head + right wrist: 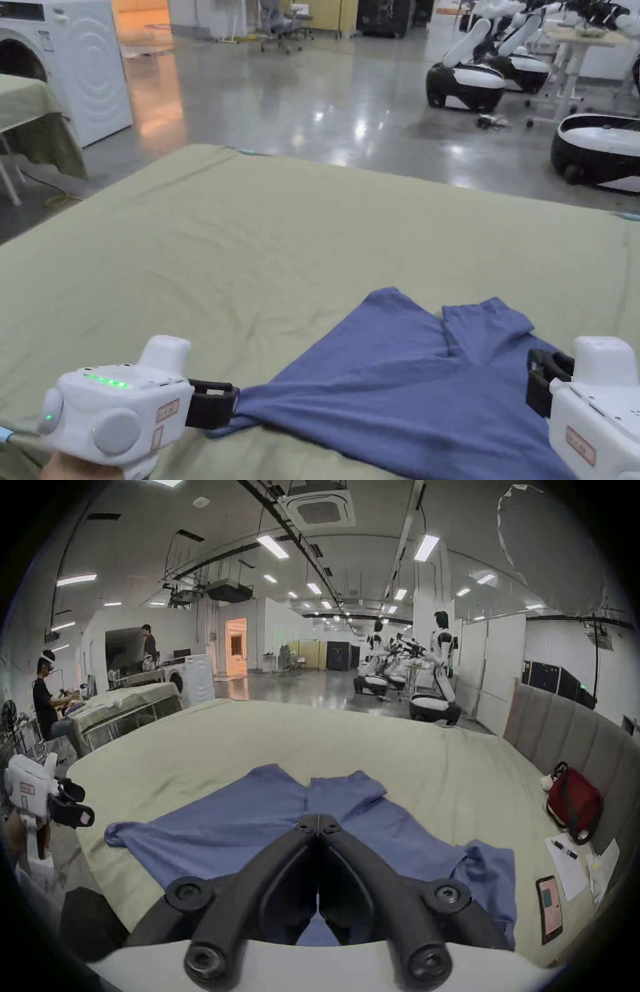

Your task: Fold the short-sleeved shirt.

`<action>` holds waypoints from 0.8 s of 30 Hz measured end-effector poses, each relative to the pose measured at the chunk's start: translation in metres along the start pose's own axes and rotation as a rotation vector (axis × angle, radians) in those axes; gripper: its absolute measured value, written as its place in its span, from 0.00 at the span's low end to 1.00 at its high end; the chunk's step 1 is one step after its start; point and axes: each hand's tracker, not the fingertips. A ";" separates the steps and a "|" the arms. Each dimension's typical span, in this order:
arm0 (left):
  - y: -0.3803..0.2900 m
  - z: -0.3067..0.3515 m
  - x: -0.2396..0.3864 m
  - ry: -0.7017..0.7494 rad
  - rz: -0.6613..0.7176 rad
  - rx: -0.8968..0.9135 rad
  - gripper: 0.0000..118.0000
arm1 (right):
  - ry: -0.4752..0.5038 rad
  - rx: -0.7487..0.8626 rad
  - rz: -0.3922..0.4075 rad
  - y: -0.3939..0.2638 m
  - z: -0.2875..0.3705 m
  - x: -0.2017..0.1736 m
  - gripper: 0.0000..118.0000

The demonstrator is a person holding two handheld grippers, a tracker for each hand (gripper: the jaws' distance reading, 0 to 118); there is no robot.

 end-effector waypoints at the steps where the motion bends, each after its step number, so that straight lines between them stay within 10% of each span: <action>1: -0.002 -0.009 0.001 -0.002 -0.001 -0.032 0.96 | 0.003 -0.010 0.000 -0.002 -0.002 -0.001 0.02; 7: -0.007 -0.059 0.001 0.024 -0.046 -0.110 0.85 | -0.023 -0.053 0.001 -0.008 -0.009 0.002 0.02; 12: -0.008 -0.066 -0.006 0.015 0.027 -0.103 0.06 | -0.052 -0.083 -0.001 -0.011 -0.010 0.015 0.02; 24: 0.021 0.007 0.032 -0.039 -0.068 0.098 0.02 | -0.124 -0.178 -0.079 0.011 -0.067 0.096 0.02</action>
